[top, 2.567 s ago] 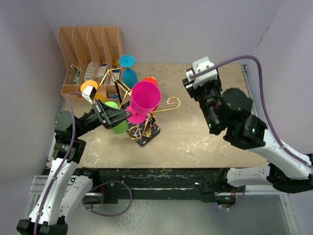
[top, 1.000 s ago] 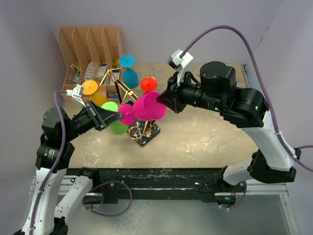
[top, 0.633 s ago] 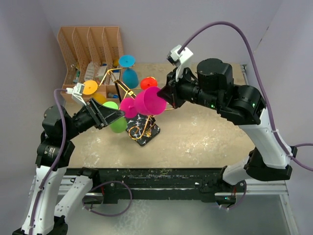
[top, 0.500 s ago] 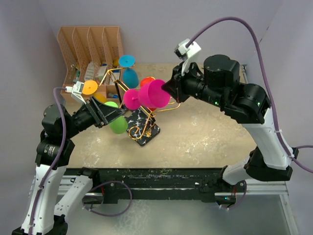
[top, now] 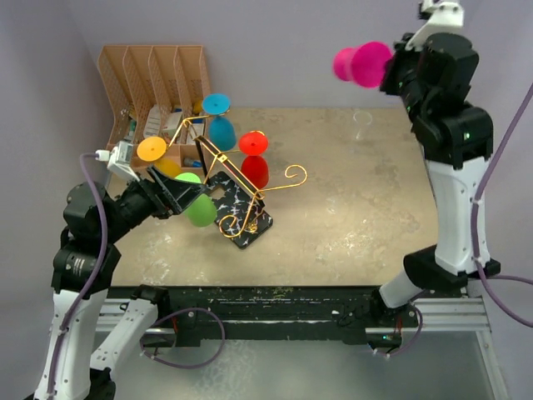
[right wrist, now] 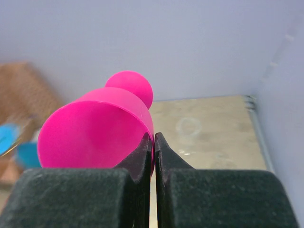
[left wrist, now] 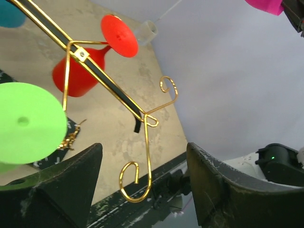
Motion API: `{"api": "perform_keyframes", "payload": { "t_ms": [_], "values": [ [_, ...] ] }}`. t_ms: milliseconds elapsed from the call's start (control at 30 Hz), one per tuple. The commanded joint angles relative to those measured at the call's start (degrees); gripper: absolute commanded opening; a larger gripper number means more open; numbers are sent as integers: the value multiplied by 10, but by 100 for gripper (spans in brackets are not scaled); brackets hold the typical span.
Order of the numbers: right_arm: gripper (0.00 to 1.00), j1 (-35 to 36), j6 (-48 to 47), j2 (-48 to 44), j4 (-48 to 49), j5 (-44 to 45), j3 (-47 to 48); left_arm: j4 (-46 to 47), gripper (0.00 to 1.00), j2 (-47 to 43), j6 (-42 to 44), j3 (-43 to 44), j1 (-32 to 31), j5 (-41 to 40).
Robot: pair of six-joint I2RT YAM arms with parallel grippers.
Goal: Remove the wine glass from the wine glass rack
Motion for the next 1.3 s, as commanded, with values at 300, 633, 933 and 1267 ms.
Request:
{"api": "perform_keyframes", "payload": {
  "t_ms": [300, 633, 933, 1267],
  "values": [
    [0, -349, 99, 168, 17, -113, 0, -118, 79, -70, 152, 34, -2, -185],
    [0, -350, 87, 272, -10, -142, -25, -128, 79, -76, 165, 0, -2, -175],
    [0, -350, 75, 310, -6, -145, -55, -147, 79, -87, 171, -7, -2, -180],
    [0, -350, 67, 345, 8, -133, -73, -167, 79, -97, 175, -9, -2, -187]
  ]
}}
